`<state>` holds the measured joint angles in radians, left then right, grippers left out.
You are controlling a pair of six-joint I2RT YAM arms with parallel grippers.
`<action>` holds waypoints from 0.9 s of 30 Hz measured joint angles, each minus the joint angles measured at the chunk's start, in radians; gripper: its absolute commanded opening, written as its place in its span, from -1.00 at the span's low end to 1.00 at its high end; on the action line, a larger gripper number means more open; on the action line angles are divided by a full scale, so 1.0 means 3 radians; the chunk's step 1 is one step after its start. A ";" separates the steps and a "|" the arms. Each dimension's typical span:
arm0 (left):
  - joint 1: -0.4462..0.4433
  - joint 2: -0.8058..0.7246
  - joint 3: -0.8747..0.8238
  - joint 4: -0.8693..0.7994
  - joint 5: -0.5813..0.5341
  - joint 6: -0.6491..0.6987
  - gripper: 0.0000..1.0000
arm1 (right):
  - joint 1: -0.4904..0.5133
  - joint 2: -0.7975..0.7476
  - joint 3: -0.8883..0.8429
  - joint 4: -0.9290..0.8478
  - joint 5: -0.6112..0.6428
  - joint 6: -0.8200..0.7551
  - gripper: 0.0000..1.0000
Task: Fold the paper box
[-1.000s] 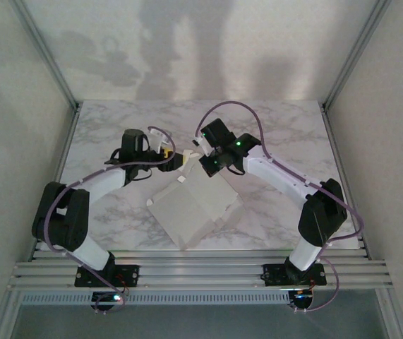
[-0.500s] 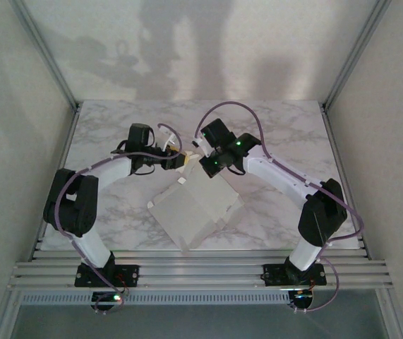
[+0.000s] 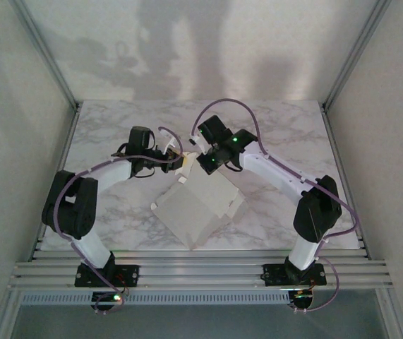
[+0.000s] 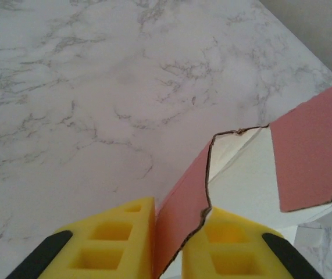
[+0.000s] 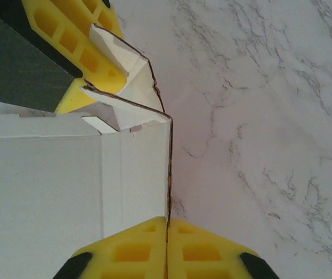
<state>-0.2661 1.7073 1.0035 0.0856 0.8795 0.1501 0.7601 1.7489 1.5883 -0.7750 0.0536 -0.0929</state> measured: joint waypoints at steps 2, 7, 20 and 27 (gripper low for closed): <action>-0.0006 -0.0019 -0.0024 0.0071 -0.0098 -0.0053 -0.83 | -0.0001 0.0000 0.0039 0.0000 0.0001 0.0009 -0.64; -0.0065 -0.0102 -0.0207 0.0351 -0.0332 -0.0142 -0.83 | -0.0001 -0.0014 0.0111 0.0014 -0.0005 0.0060 -0.27; -0.0238 -0.0145 -0.0367 0.0861 -0.0886 -0.0456 -0.81 | 0.0074 -0.0916 -0.0792 0.0404 -0.0165 0.0772 -0.04; -0.0264 -0.0149 -0.0367 0.0862 -0.1002 -0.0463 -0.77 | 0.0266 -0.1198 -0.1793 0.1033 -0.0249 0.1292 -0.47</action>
<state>-0.3454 1.6627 0.8932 0.3443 0.5789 0.0113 0.8398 1.3895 1.0504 -0.4652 -0.0212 0.2947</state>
